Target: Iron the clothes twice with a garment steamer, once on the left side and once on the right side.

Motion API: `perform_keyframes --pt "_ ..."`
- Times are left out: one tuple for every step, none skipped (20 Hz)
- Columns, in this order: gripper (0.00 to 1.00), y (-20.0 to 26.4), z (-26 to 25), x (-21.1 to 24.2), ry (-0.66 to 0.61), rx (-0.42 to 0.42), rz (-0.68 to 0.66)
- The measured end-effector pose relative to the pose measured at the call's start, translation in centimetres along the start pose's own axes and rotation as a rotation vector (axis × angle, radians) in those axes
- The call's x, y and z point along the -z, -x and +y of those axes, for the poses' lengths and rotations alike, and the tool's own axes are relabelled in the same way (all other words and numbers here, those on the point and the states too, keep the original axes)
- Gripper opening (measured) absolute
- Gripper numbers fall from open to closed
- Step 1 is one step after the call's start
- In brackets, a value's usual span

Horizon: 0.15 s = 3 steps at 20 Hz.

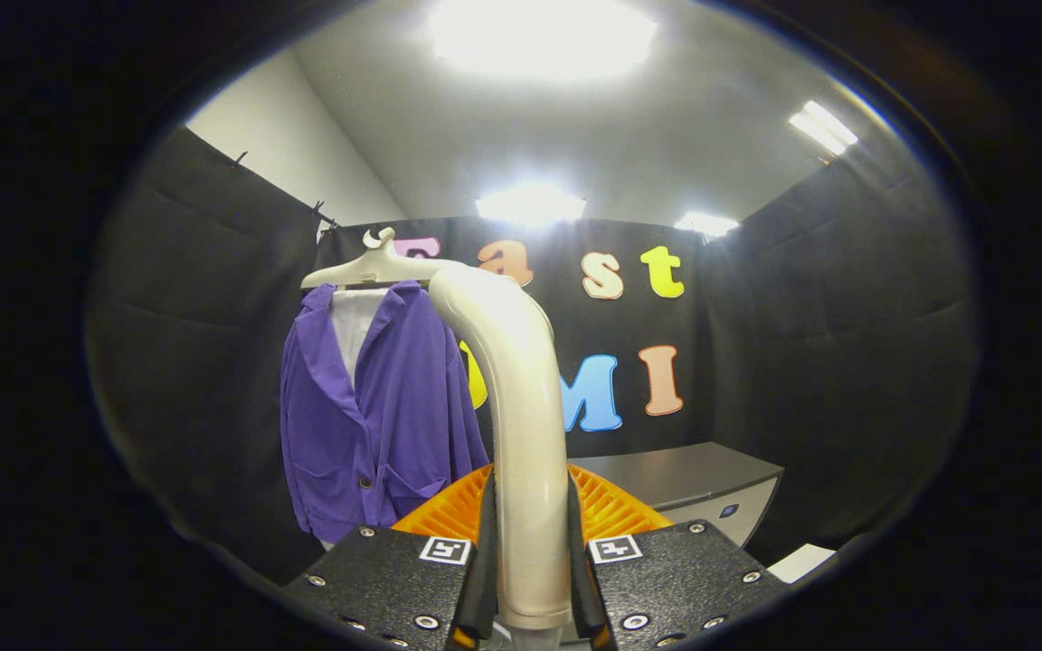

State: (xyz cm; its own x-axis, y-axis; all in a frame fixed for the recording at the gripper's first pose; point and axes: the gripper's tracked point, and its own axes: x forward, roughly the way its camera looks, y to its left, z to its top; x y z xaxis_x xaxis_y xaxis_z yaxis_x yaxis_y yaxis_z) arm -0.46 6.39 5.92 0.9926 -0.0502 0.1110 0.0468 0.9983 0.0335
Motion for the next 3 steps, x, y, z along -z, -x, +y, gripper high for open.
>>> perform_keyframes --pt "0.33 -0.06 -0.07 0.23 -0.001 0.001 0.008" --pt "0.33 -0.15 -0.10 0.50 -0.001 0.003 0.015" --pt "0.33 -0.17 -0.19 0.68 -0.001 0.006 0.022"
